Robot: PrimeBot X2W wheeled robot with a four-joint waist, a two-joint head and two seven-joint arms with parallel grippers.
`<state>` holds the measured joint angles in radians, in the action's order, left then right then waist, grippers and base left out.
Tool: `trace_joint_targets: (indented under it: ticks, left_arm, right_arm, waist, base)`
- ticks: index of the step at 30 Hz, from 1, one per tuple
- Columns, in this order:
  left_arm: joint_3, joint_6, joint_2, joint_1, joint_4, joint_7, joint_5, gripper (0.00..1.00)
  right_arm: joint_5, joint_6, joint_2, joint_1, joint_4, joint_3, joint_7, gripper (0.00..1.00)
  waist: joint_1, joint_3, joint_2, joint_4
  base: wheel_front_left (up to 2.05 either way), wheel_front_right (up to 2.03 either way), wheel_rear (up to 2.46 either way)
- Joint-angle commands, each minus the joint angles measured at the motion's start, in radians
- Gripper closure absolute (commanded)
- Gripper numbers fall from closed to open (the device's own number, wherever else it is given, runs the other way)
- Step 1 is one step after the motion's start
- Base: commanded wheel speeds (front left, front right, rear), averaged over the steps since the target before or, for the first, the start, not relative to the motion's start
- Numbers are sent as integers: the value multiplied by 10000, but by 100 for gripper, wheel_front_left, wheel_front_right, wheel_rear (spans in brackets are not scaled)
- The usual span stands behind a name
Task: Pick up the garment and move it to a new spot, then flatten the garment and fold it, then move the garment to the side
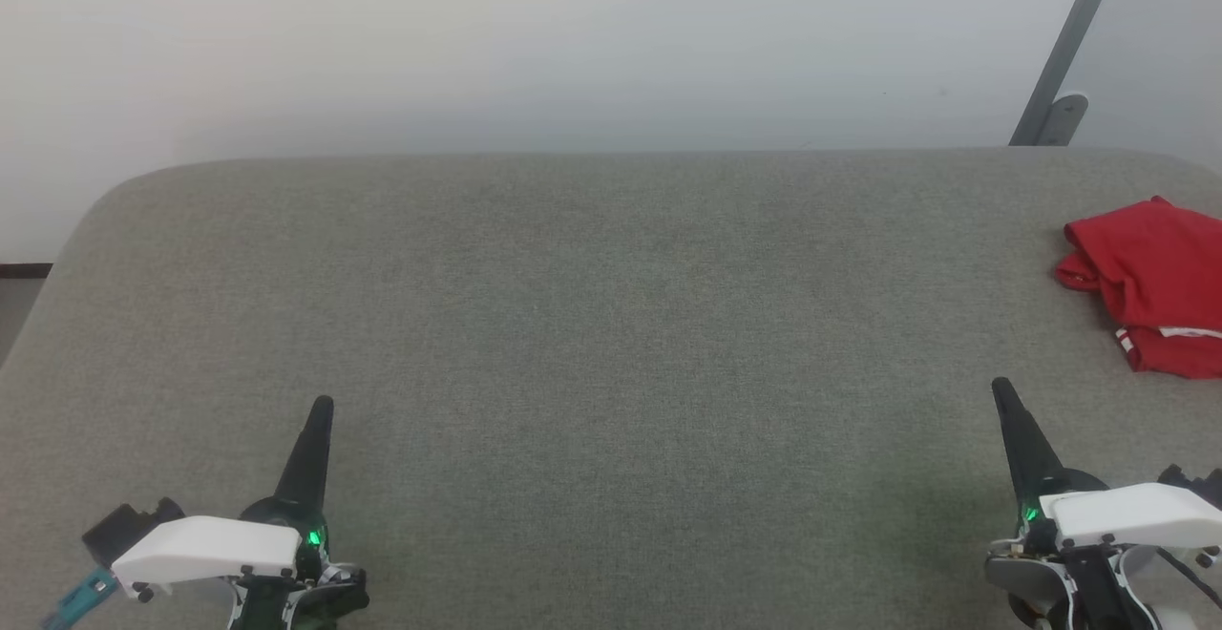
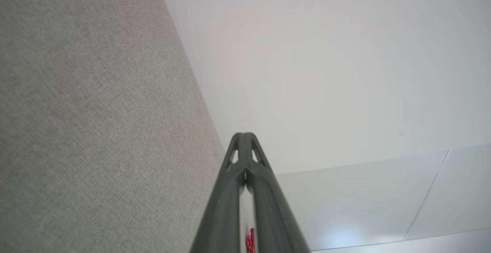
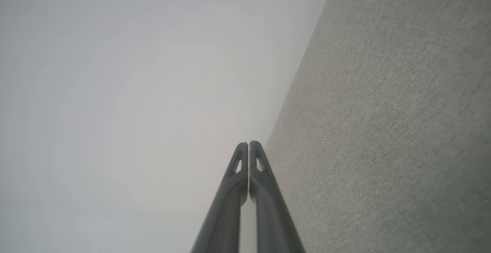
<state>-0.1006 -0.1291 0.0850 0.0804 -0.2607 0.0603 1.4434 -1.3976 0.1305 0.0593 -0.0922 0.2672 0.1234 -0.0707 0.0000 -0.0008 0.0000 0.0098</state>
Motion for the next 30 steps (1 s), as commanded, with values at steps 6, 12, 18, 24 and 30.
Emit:
trace_joint_targets:
  ticks: [6, 12, 18, 24, 30]
  left_arm:
    - [-80, -23, -95, 216, 101, 186, 500, 100]
    - [-104, -24, -170, 262, 126, 293, 885, 100]
    - [-131, -26, -246, 301, 145, 401, 1192, 100]
    - [-144, -27, -314, 310, 162, 490, 1485, 100]
    - [-161, -28, -379, 347, 178, 576, 1710, 100]
  right_arm:
    - [-634, 4, -44, -182, -130, -41, -135, 100]
    - [-1081, 4, -68, -187, -169, -59, -231, 100]
    - [-1508, 4, -86, -198, -204, -73, -323, 100]
    - [-1865, 4, -98, -194, -232, -85, -413, 100]
    - [-2193, 4, -113, -202, -253, -98, -472, 100]
  waist:
    - [0, 9, 0, -22]
    - [0, 17, 0, -42]
    - [0, 25, 0, -63]
    - [0, 31, 0, -80]
    - [0, 39, 0, -98]
  base:
    - [0, 0, 0]
    - [0, 0, 0]
    - [0, 0, 0]
    - [0, 0, 0]
    - [0, 0, 0]
